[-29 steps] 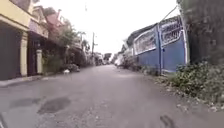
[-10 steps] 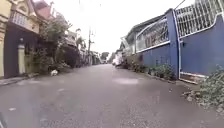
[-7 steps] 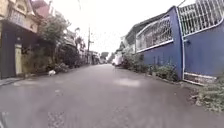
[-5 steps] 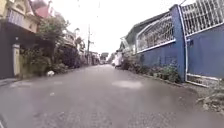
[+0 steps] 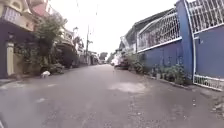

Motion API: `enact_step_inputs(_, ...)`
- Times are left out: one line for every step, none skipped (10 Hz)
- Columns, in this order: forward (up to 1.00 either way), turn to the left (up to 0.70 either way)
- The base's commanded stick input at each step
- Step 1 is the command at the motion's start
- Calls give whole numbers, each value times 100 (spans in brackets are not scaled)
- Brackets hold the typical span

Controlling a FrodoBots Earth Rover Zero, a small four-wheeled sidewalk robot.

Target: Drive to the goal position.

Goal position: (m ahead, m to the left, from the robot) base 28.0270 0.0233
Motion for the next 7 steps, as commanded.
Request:
enact_step_inputs(70,0)
enact_step_inputs(70,0)
enact_step_inputs(70,0)
enact_step_inputs(70,0)
enact_step_inputs(70,0)
enact_step_inputs(70,0)
enact_step_inputs(70,0)
